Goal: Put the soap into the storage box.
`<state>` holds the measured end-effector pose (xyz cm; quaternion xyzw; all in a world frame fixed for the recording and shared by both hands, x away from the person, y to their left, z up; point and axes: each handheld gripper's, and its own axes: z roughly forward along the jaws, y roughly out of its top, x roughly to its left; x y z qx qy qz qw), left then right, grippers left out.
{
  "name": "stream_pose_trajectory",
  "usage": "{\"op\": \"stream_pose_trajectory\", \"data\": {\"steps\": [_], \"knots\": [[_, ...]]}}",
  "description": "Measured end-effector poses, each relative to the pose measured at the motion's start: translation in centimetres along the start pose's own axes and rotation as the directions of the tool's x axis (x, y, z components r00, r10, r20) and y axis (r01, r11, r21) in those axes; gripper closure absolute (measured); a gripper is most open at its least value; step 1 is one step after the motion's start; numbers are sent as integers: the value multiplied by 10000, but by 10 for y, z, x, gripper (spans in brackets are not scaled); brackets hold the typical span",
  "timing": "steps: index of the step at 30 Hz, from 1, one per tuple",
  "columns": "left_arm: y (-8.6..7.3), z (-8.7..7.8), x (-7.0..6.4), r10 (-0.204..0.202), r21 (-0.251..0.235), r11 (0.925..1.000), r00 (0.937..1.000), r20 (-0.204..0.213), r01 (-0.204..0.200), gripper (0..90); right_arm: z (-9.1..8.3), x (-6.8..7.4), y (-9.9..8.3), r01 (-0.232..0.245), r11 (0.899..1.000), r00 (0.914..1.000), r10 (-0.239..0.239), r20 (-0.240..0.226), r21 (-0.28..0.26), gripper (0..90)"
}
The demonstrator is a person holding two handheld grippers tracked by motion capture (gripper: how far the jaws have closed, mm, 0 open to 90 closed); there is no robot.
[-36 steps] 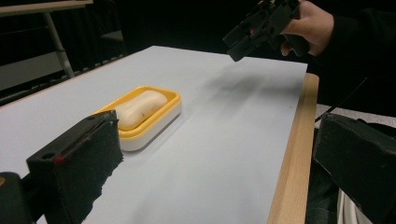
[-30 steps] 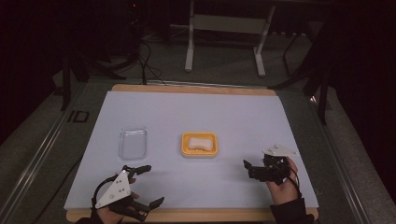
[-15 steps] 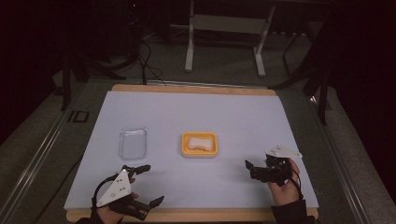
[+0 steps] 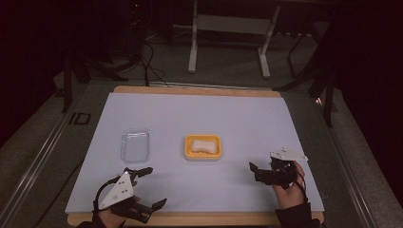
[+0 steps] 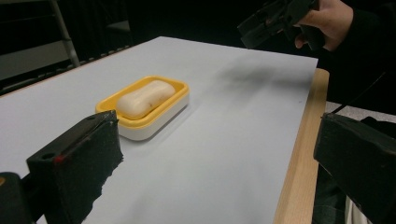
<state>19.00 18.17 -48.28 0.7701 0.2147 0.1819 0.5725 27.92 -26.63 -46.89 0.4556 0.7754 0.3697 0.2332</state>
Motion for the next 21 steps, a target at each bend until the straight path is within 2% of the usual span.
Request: {"op": "stream_pose_trajectory", "data": {"steps": [21], "knots": [[0,0,0,-30,-50,10000,10000,-27,30,11,2,-2,0,32,10000,10000,-33,51,81,126]]}}
